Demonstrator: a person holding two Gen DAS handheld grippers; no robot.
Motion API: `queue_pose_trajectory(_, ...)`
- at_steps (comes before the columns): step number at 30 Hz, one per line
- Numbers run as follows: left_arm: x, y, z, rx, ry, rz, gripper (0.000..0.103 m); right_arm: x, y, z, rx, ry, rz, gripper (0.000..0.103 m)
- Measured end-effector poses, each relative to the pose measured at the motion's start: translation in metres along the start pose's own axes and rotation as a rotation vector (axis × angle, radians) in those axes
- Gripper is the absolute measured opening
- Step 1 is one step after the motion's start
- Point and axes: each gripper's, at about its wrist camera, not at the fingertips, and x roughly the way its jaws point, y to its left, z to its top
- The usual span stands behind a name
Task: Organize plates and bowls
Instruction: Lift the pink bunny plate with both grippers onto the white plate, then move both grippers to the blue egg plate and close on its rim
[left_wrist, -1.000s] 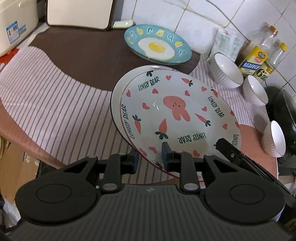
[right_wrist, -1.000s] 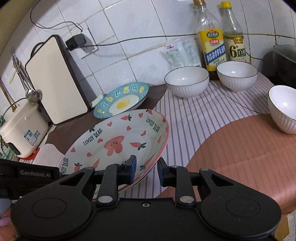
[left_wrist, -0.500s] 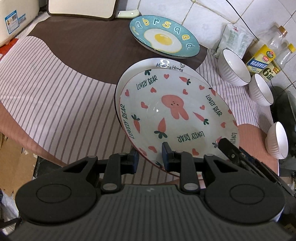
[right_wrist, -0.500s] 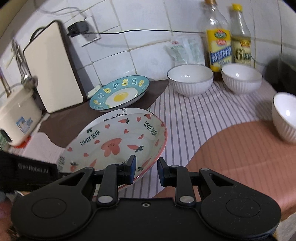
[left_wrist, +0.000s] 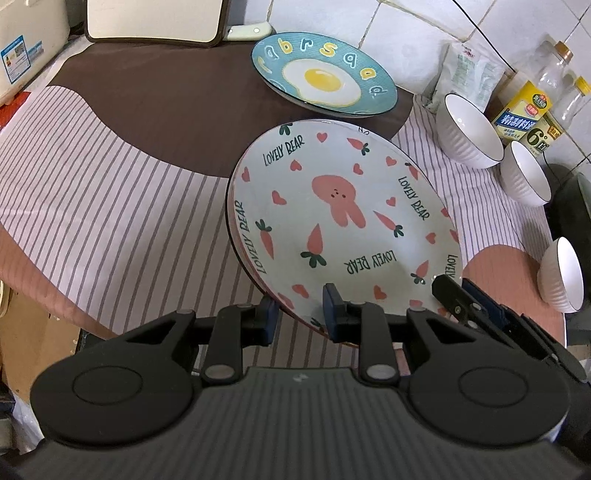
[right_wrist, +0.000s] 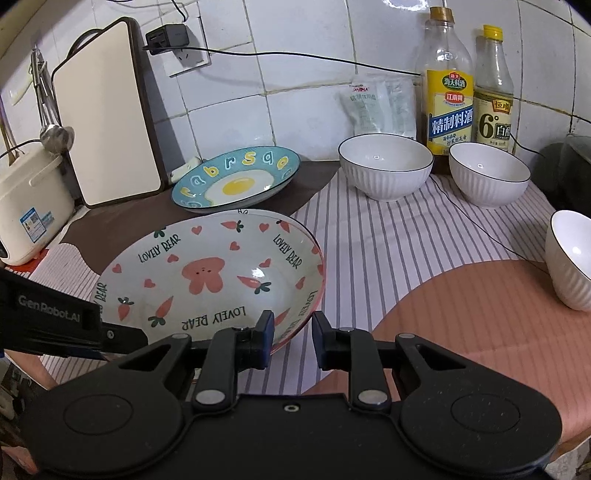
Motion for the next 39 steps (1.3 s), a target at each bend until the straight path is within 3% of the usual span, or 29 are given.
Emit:
queue_pose_trajectory(8,0.003,-0.005,0.003,0.017,0.037,0.052,0.025,0.005,-0.001,-0.004,0.004,-0.002,0.015,0.026)
queue_pose_trajectory(14,0.006,-0.004,0.007,0.017,0.083,0.048,0.026,0.006,0.003,-0.005,0.0,-0.001,0.028,0.026)
queue_pose_trajectory(20,-0.005,0.004,0.018,0.046,0.115,-0.008,0.027,-0.017,-0.001,0.007,-0.026,-0.034,0.048,0.026)
queue_pose_trajectory(24,-0.022,0.011,0.03,0.058,0.066,-0.042,0.027,-0.025,-0.003,0.028,-0.041,-0.07,0.069,0.027)
queue_pose_trajectory(31,-0.049,0.03,0.067,0.034,-0.115,-0.118,0.029,-0.016,-0.002,0.07,-0.027,-0.103,0.143,0.028)
queue_pose_trajectory(39,-0.043,0.043,0.105,0.078,-0.245,-0.11,0.035,0.025,0.003,0.107,-0.028,-0.088,0.179,0.042)
